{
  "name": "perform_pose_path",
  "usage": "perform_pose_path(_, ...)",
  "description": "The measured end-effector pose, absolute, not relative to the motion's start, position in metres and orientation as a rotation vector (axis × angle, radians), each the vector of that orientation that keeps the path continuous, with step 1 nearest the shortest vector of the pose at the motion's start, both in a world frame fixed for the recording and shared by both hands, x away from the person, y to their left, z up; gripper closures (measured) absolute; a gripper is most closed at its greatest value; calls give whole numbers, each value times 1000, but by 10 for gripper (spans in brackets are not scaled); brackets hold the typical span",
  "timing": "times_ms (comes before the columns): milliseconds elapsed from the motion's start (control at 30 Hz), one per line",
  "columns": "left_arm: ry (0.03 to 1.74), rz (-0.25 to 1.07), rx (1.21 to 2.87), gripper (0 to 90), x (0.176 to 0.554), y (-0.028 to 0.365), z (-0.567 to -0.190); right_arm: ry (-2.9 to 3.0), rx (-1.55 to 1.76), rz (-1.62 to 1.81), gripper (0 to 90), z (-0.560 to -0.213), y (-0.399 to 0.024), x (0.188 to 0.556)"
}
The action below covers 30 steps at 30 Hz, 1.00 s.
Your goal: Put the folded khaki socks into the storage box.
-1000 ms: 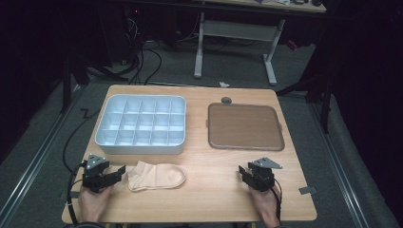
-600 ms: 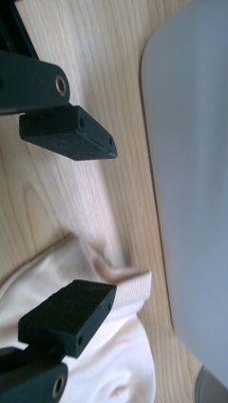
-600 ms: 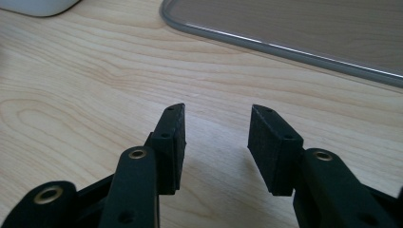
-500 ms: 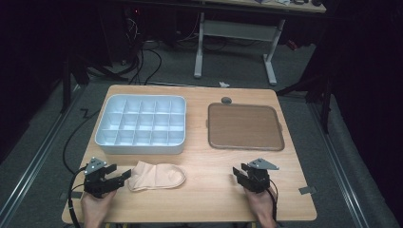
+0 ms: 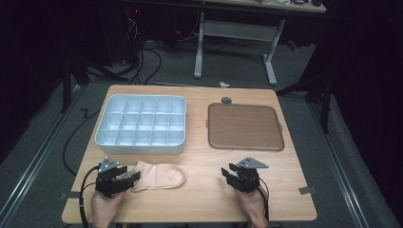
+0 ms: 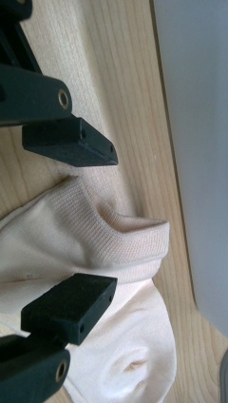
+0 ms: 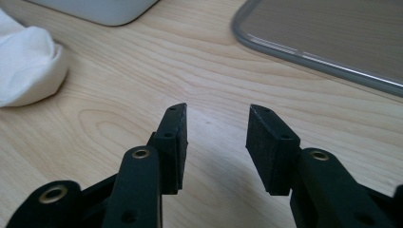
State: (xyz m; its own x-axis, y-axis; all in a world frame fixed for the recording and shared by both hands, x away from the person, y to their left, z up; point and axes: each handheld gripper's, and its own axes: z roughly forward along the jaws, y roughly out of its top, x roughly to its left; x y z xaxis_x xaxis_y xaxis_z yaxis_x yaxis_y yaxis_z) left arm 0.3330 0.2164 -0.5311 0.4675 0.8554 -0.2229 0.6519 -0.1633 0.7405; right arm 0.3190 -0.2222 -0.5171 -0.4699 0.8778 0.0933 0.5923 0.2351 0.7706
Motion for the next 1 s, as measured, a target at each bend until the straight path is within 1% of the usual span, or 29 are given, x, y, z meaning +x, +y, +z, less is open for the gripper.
perform_pose_path(267,1269,317,1904,398,335,214,-533,2221,1291,1140,592,-516,-194,322)
perform_pose_path(567,1251,373,1936,441,332,210,-534,2314,1193,1167,593,-513,-158,325)
perform_pose_path(800,1233,434,1973,456,330,205,-533,2373,1141,1191,589,-513,-131,329)
perform_pose_path(1000,1231,458,1997,469,329,202,-533,2402,1121,1186,574,-513,-111,336)
